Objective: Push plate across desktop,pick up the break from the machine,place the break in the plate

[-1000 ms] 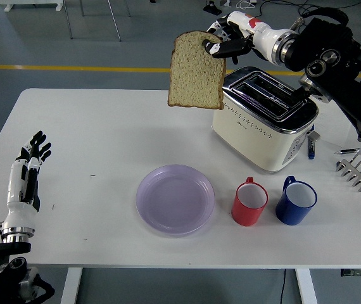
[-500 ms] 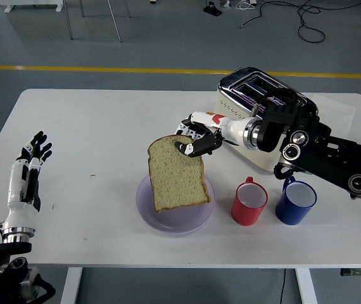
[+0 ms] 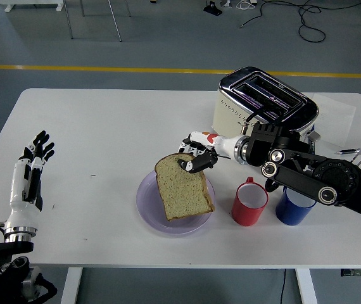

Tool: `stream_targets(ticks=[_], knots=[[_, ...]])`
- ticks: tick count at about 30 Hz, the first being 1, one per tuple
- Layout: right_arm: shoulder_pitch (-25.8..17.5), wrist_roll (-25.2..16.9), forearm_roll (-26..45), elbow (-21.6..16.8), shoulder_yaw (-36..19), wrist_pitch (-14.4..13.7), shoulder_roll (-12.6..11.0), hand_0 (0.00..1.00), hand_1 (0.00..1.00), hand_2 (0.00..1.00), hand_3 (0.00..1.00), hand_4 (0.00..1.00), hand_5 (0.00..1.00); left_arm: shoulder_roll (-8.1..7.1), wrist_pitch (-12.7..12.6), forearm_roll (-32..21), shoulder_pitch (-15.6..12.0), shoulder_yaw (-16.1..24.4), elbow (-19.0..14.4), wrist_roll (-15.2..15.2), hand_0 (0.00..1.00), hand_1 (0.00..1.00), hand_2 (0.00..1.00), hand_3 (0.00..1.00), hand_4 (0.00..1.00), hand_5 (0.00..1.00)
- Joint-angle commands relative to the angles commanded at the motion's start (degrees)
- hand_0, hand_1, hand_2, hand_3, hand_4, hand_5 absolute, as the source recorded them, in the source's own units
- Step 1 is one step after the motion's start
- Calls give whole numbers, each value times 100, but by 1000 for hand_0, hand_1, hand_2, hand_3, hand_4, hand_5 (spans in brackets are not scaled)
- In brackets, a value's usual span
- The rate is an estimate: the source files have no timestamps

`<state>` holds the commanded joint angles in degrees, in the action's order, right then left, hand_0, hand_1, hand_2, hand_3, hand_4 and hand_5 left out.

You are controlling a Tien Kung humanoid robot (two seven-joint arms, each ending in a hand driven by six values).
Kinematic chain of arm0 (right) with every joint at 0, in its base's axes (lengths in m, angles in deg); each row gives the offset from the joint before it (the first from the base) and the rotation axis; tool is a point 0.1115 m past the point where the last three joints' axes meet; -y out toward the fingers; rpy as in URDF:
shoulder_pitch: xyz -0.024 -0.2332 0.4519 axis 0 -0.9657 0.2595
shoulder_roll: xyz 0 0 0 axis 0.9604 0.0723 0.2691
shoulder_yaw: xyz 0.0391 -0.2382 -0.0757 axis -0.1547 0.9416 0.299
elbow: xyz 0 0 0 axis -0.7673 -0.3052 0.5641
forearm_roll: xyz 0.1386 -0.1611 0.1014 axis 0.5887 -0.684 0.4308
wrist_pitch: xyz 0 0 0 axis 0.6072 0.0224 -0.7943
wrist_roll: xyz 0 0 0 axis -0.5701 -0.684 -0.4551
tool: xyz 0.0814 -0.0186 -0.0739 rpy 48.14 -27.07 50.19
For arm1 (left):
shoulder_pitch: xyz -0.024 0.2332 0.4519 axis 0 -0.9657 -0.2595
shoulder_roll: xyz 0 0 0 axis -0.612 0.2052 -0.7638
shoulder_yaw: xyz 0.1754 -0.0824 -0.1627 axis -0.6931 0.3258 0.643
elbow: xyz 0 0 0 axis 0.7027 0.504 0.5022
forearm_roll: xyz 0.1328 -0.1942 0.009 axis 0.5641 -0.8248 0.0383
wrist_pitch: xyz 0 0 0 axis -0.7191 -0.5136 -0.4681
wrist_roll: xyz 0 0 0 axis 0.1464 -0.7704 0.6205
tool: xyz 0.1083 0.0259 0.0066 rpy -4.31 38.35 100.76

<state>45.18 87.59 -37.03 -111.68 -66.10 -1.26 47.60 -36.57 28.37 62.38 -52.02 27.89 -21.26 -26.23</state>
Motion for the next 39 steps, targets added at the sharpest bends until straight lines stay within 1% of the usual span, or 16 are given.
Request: stream_targets(ticks=[3, 7, 10, 11, 16, 17, 19, 21, 22, 23, 25, 28, 29, 34, 35, 39], knots=[[-16, -136, 9, 136, 41, -44, 107, 158, 252, 334, 435, 286, 152, 5, 0, -4, 1, -19, 7, -2, 832, 863, 930, 903, 524, 941], [-25, -282, 61, 309, 109, -49, 194, 175, 268, 350, 439, 285, 148, 35, -3, -18, 28, -16, 8, 1, 833, 863, 930, 903, 524, 941], [-38, -394, 78, 463, 158, 6, 260, 175, 268, 350, 439, 285, 148, 38, 1, -11, 48, -16, 13, -3, 833, 863, 930, 903, 524, 941], [-50, -426, 84, 514, 172, 43, 284, 236, 326, 392, 455, 270, 166, 32, 2, -12, 52, -19, 17, -5, 833, 863, 930, 903, 524, 942], [-125, -736, 162, 792, 226, 223, 381, 236, 326, 392, 455, 270, 166, 18, 6, -7, 42, -50, 8, -2, 833, 863, 930, 903, 524, 942], [-135, -800, 144, 838, 232, 257, 394, 365, 435, 476, 513, 295, 234, 17, 4, -6, 40, -54, 4, -1, 830, 863, 930, 903, 523, 941], [-155, -951, 28, 964, 285, 262, 430, 365, 435, 476, 513, 295, 234, 20, -2, -19, 37, -57, -1, 14, 830, 863, 930, 903, 523, 941], [-163, -1013, -17, 1022, 306, 262, 449, 365, 435, 476, 513, 295, 234, 21, -6, -29, 34, -60, -2, 24, 830, 863, 930, 903, 523, 941], [-173, -1104, -15, 1123, 348, 248, 496, 365, 435, 476, 513, 295, 234, 28, -29, -60, 23, -76, -1, 72, 830, 863, 930, 903, 523, 941], [-177, -1149, -13, 1173, 368, 249, 518, 469, 538, 549, 642, 403, 256, 33, -41, -81, 19, -84, -1, 95, 825, 856, 926, 902, 524, 941], [-183, -1280, -32, 1285, 413, 221, 565, 469, 538, 549, 642, 403, 256, 51, -41, -92, 7, -87, 1, 106, 825, 856, 926, 902, 524, 941], [-202, -1536, -99, 1460, 438, 99, 630, 469, 538, 549, 642, 403, 256, 75, -13, -58, 0, -101, -7, 99, 825, 856, 926, 902, 524, 941], [-204, -1568, -111, 1482, 438, 82, 637, 543, 609, 614, 755, 491, 260, 78, -11, -54, 0, -104, -8, 98, 825, 858, 926, 903, 528, 948], [-205, -1753, -367, 1643, 458, -115, 653, 543, 609, 614, 755, 491, 260, 115, -10, -47, -12, -119, -7, 110, 825, 858, 926, 903, 528, 948], [-206, -1765, -399, 1657, 455, -128, 653, 651, 689, 711, 845, 556, 254, 117, -9, -44, -15, -120, -7, 110, 825, 856, 926, 902, 529, 947], [-214, -1767, -665, 1724, 426, -56, 640, 651, 689, 711, 845, 556, 254, 109, 2, -20, -26, -118, -15, 116, 825, 856, 926, 902, 529, 947]])
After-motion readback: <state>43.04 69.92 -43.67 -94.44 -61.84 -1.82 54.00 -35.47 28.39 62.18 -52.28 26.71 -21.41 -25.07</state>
